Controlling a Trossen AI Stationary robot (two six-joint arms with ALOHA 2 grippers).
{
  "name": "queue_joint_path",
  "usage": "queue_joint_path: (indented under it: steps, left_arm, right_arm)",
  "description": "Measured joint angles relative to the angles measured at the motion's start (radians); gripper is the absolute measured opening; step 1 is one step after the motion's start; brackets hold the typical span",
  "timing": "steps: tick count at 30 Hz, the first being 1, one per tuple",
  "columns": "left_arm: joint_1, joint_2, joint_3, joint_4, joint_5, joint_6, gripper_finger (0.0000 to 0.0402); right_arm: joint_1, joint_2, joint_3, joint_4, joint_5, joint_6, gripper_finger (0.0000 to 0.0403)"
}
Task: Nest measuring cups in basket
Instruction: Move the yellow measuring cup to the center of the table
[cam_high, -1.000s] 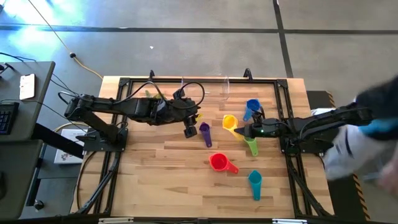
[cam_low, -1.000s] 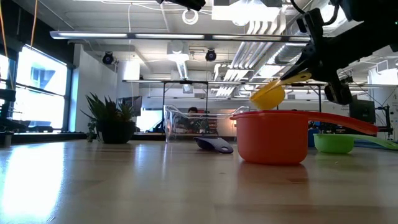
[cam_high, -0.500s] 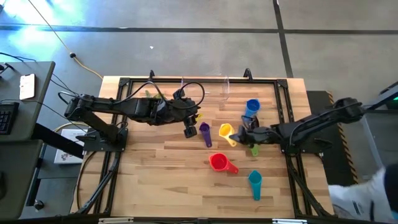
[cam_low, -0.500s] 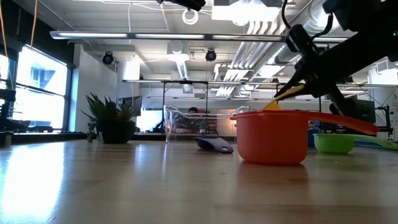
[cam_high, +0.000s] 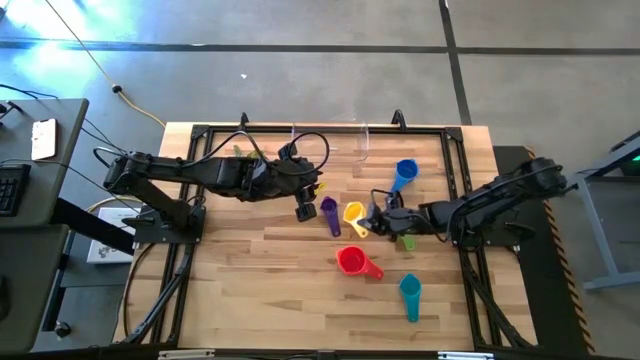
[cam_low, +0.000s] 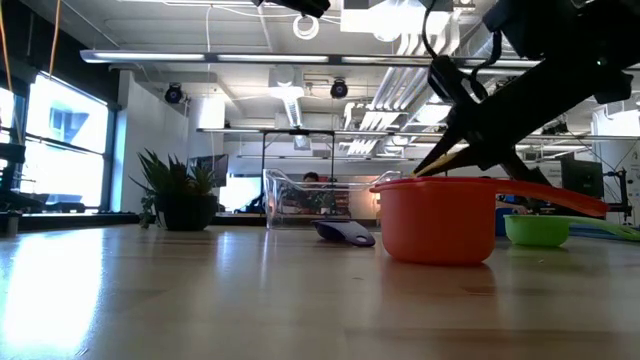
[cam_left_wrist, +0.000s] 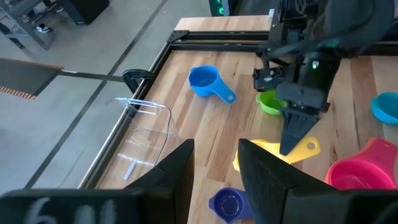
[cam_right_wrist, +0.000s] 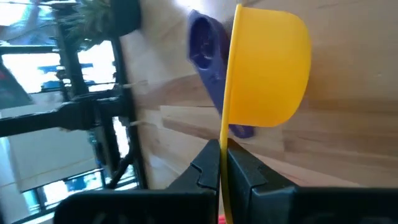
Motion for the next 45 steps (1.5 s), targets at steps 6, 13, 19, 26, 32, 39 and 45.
queue_joint_path:
  steps: [6,13,19,26,32,39,45]
  left_arm:
    - [0.0,0.0,0.0,-0.001,0.001,0.0,0.0113]
    - [0.0,0.0,0.0,-0.003,0.006,0.0,0.0113]
    - [0.0,0.0,0.0,-0.003,0.007,0.0,0.0113]
    - [0.0,0.0,0.0,-0.003,0.009,0.0,0.0113]
    - [0.0,0.0,0.0,-0.003,0.009,0.0,0.0113]
    - [0.0,0.0,0.0,-0.002,0.009,0.0,0.0113]
    - [0.0,0.0,0.0,-0.002,0.009,0.0,0.0113]
  right_arm:
    - [0.0,0.017,0.013,-0.037,-0.006,0.016,0.0]
    - [0.0,0.016,0.013,-0.062,-0.04,0.003,0.0013]
    - [0.0,0.019,0.01,-0.08,-0.033,0.005,0.0058]
    - [0.0,0.019,0.01,-0.088,-0.047,0.0,0.0082]
    - [0.0,0.019,0.01,-0.118,-0.075,-0.004,0.0083]
    - [0.001,-0.011,0.01,-0.12,-0.088,-0.028,0.0083]
    - [0.001,-0.034,0.01,-0.134,-0.089,-0.028,0.0083]
